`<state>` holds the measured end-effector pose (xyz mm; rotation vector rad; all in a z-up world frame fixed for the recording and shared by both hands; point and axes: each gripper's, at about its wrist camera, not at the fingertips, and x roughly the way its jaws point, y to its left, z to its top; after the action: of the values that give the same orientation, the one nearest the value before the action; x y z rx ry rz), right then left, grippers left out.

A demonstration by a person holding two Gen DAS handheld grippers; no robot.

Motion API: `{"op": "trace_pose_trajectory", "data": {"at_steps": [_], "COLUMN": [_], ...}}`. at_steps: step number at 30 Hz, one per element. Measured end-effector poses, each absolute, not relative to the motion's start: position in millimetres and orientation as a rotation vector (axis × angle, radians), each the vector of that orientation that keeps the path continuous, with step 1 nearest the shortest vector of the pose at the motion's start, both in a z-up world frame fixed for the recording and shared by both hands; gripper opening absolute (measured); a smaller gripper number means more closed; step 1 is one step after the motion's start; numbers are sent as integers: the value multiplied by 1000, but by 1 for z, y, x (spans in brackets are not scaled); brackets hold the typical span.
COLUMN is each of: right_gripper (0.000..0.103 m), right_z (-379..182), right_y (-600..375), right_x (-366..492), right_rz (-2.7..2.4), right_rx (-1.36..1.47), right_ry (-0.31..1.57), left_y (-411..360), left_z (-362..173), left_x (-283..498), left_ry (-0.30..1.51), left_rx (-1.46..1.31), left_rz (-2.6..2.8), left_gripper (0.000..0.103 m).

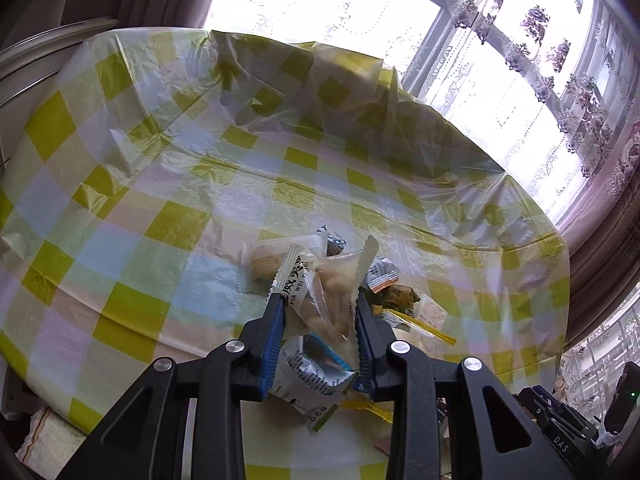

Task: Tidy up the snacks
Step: 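Carry both snacks to the white box and open both tools to release them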

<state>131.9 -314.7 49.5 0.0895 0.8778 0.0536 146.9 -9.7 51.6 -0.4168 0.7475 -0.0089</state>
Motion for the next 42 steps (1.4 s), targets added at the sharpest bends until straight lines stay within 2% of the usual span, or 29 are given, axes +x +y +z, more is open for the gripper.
{"op": "trace_pose_trajectory", "data": {"at_steps": [20, 31, 35, 37, 39, 42], "right_gripper": [38, 38, 38, 40, 41, 58], "right_z": [61, 62, 65, 65, 66, 65], "right_y": [-442, -508, -523, -529, -533, -535], "right_x": [69, 46, 41, 40, 39, 39], "right_rz": [-182, -317, -349, -361, -374, -379], "right_rx": [200, 277, 292, 300, 306, 313], "right_ry": [877, 849, 835, 832, 829, 828], "left_y": [-211, -326, -355, -361, -360, -352], "left_z": [53, 33, 29, 26, 26, 27], "left_x": [119, 101, 102, 106, 107, 109], "left_ry": [898, 1049, 1073, 1086, 1080, 1072], "left_rx": [-284, -187, -194, -215, -225, -239], "left_rz": [-548, -814, -900, -913, -900, -875], "left_gripper": [34, 35, 40, 46, 59, 63]}}
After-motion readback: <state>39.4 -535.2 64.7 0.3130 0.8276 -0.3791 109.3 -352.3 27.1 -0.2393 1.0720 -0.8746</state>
